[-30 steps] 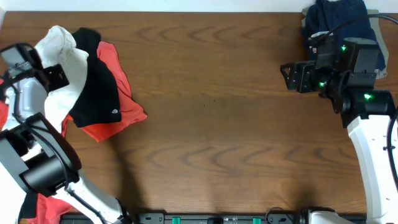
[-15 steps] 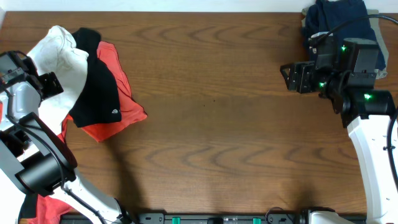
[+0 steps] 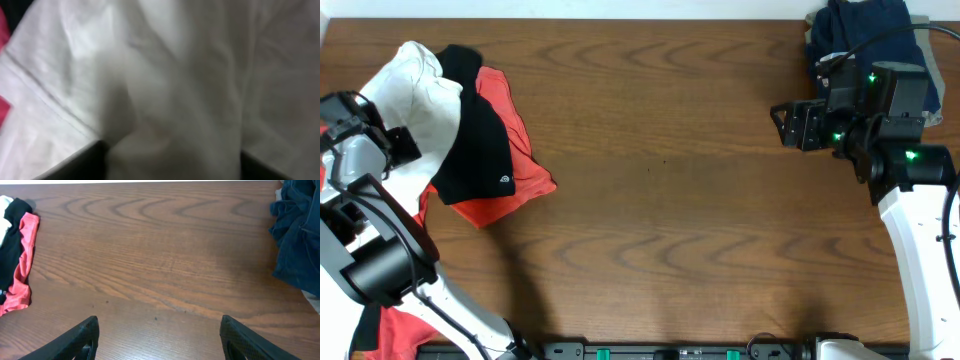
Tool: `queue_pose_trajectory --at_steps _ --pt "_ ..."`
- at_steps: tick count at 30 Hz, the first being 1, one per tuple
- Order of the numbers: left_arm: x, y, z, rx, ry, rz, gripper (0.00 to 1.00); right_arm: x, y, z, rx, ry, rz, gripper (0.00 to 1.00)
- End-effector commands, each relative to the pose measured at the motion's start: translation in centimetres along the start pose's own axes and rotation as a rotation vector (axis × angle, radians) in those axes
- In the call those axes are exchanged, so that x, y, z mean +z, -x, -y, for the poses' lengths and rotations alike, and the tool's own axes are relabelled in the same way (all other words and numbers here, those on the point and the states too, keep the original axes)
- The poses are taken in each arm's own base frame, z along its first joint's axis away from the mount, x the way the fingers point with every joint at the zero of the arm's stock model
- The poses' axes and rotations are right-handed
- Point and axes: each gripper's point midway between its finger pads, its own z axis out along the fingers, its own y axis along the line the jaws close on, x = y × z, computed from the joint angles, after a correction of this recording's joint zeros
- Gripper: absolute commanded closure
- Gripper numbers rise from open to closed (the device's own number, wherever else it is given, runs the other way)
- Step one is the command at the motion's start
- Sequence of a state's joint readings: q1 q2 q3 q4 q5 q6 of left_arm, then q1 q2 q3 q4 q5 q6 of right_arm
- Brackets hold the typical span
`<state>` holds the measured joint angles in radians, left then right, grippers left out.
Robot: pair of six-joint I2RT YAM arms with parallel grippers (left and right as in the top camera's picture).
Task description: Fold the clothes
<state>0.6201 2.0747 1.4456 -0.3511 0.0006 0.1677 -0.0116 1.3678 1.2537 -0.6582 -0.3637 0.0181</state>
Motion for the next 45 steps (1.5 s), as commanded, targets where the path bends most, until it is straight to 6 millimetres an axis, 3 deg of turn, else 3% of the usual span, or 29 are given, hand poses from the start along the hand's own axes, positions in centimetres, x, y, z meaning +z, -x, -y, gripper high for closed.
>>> queue_pose_trajectory --at_steps 1,6,10,13,14,19,22,27,31,36,41,45 --pt "0.2 0.0 -0.1 -0.014 -0.004 0.008 0.5 -0.2 0.5 0.2 0.014 0.001 0.011 0.25" --pt "-1.2 1.6 -0.2 -0.039 -0.001 0.062 0.63 -0.2 0.6 0.2 0.013 0.001 0.015 0.25" --pt "-3.2 3.3 -0.4 -0.04 0.003 0.116 0.66 -0.2 0.6 0.2 0.013 0.001 0.016 0.25" --pt "-5.2 4.5 -0.6 -0.043 0.007 0.163 0.81 -0.2 0.6 0.2 0.013 0.0 0.016 0.25" --pt "-6.0 4.9 -0.7 -0.049 0.007 0.179 0.92 -0.2 0.6 0.2 0.013 0.001 0.016 0.25" --pt "-9.5 4.7 -0.4 -0.144 -0.02 0.177 0.94 -0.2 0.6 0.2 0.013 0.001 0.014 0.25" --pt "-11.0 4.7 1.1 -0.128 -0.071 0.181 0.94 -0.2 0.6 0.2 0.013 0.001 0.015 0.25" --pt "-15.6 6.7 5.8 -0.059 -0.207 0.286 0.94 -0.3 0.8 0.2 0.009 0.001 0.025 0.25" --pt "-22.0 8.7 11.3 0.044 -0.3 0.439 0.94 -0.3 1.4 0.2 0.006 0.001 0.048 0.27" --pt "-30.6 9.6 17.8 0.155 -0.431 0.631 0.94 -0.9 2.4 0.4 0.015 -0.006 0.094 0.28" --pt "-38.6 8.1 24.3 0.262 -0.596 0.786 0.94 -3.1 3.9 1.5 0.02 -0.039 0.17 0.29" --pt "-43.6 4.5 30.6 0.371 -0.762 0.833 0.93 -6.2 5.1 2.9 0.041 -0.087 0.252 0.28"
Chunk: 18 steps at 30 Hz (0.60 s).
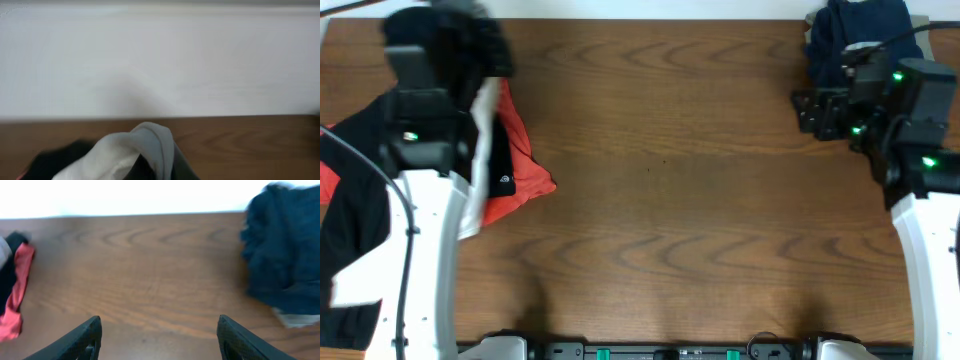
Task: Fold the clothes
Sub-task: 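Drag the white shirt with the left gripper to table center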
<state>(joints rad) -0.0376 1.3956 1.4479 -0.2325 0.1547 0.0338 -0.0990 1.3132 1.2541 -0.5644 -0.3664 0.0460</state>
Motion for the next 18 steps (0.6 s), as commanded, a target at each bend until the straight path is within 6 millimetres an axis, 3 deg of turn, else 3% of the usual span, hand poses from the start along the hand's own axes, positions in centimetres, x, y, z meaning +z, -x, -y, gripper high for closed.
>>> queue_pose_trajectory --at_steps 1,6,12,15,18 --pt "-1.1 1.9 7.0 0.034 -0.162 0.055 0.94 -3.6 2.5 0.9 0.022 -0.041 0.109 0.28" --pt "-1.4 -1.1 17.8 0.093 -0.395 -0.01 0.94 -7.5 3.7 3.0 0.044 -0.119 0.193 0.28" --pt "-2.4 -8.5 30.3 0.184 -0.639 -0.159 0.94 -10.5 3.8 5.1 0.077 -0.2 0.239 0.29" --pt "-4.1 -11.8 35.2 0.227 -0.757 -0.214 0.94 -11.0 3.2 5.8 0.1 -0.223 0.225 0.28" --pt "-6.1 -12.9 38.6 0.252 -0.833 -0.208 0.94 -11.1 2.6 6.4 0.122 -0.236 0.203 0.28"
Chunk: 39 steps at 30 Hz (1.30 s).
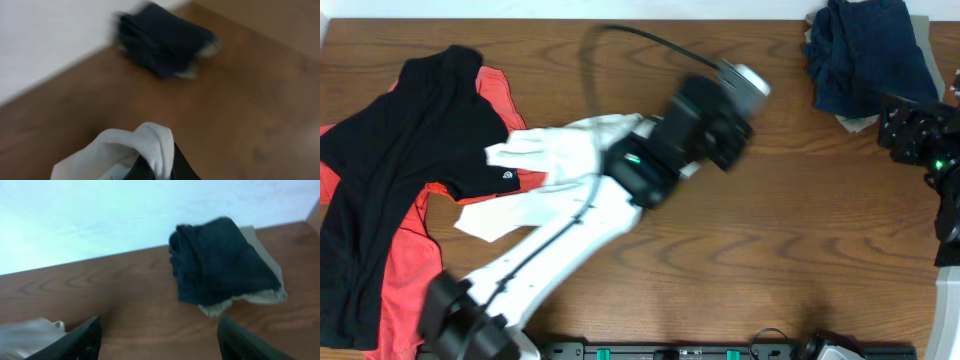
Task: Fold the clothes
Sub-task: 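Drag the white shirt with the left gripper to table center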
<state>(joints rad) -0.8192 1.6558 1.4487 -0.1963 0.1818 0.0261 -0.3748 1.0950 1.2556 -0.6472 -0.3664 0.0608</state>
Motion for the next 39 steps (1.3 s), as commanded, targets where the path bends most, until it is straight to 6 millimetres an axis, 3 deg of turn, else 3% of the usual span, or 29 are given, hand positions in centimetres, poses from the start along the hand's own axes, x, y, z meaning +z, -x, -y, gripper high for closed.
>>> queue_pose_trajectory --at_steps 1,3,6,12,14,17,22,27,31,35,39 --pt "-0.7 2.6 4.5 0.042 -0.098 0.081 0.94 -0.6 0.3 0.6 0.024 -0.017 0.003 0.28" --pt "-1.3 4.0 6.5 0.056 -0.173 0.136 0.94 -0.7 0.2 0.8 0.03 -0.024 0.001 0.28" --pt "-3.3 7.1 7.8 0.023 -0.251 0.23 0.94 -0.7 0.3 1.0 0.032 -0.03 0.004 0.28" --pt "-9.0 14.4 8.2 0.054 -0.266 0.415 0.94 -0.7 -0.3 1.1 0.041 -0.031 -0.018 0.27" --pt "-10.5 15.7 7.8 0.062 -0.256 0.446 0.94 -0.7 -0.6 1.1 0.045 -0.032 -0.03 0.27" --pt "-11.1 15.6 6.7 0.062 -0.227 0.431 0.94 -0.7 -1.1 1.1 0.041 -0.033 -0.049 0.27" --pt "-10.3 13.6 3.2 0.025 -0.155 0.336 0.94 -0.5 -2.2 1.2 0.053 -0.034 -0.097 0.27" --pt "-9.9 11.3 -0.5 -0.037 -0.082 0.237 0.94 0.8 -4.5 1.6 0.089 -0.028 -0.197 0.26" --pt "-9.5 10.1 -3.2 -0.068 -0.031 0.192 0.94 2.3 -6.0 0.8 0.095 0.053 -0.267 0.26" --pt "-7.9 9.2 -6.4 -0.097 0.019 0.174 0.94 3.6 -6.6 -0.1 0.09 0.121 -0.298 0.26" --pt "-5.4 8.4 -7.1 -0.102 0.008 0.158 0.94 3.8 -6.1 -0.1 0.08 0.125 -0.275 0.27"
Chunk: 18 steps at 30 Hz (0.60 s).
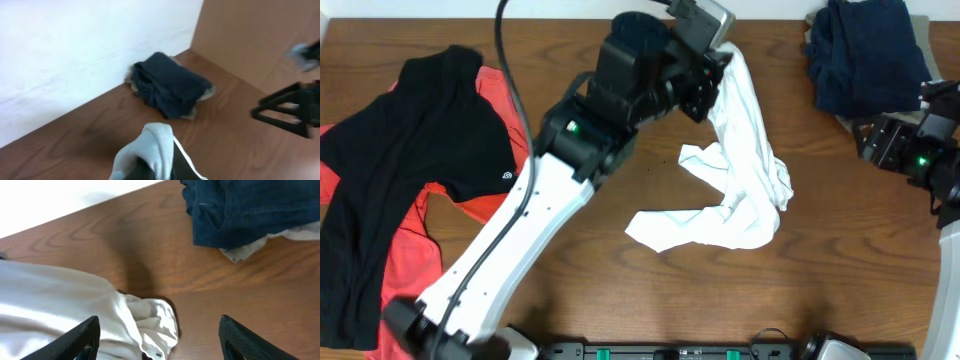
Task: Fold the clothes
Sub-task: 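Drag the white shirt with the left gripper to table center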
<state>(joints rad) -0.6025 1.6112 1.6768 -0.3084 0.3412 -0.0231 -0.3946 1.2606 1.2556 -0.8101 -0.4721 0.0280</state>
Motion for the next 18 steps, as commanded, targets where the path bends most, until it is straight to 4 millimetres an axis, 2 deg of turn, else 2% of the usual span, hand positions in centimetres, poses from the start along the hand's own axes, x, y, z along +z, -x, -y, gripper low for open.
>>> queue_pose_trajectory --at_steps 1,7,9,10,11,13,14,18 --pt "2.5 -1.3 0.2 -0.002 -0.044 -0.025 0.94 -0.4 0.5 -1.1 -0.042 0.045 0.023 0.27" --pt "6.2 -3.5 4.9 0.02 -0.22 -0.049 0.93 -0.5 0.5 -1.0 -0.04 0.041 0.024 0.26" --pt "7.2 -4.6 6.5 0.043 -0.251 -0.068 0.86 -0.5 0.6 -1.0 -0.041 0.041 0.028 0.26" --pt "7.5 -5.2 7.2 0.071 -0.263 -0.079 0.78 -0.5 0.7 -0.8 -0.041 0.034 0.03 0.26" --pt "7.6 -5.4 7.4 0.088 -0.266 -0.083 0.63 -0.5 0.7 -0.8 -0.041 0.029 0.031 0.26" --pt "7.6 -5.7 6.7 0.092 -0.226 -0.099 0.18 -0.6 0.7 -0.5 -0.039 0.018 0.033 0.25" --pt "7.4 -5.8 6.0 0.088 -0.196 -0.108 0.01 -0.6 0.7 -0.4 -0.036 0.016 0.033 0.25" --pt "5.4 -6.4 1.9 0.044 -0.083 -0.176 0.02 -0.9 0.8 0.4 -0.023 -0.001 0.036 0.25"
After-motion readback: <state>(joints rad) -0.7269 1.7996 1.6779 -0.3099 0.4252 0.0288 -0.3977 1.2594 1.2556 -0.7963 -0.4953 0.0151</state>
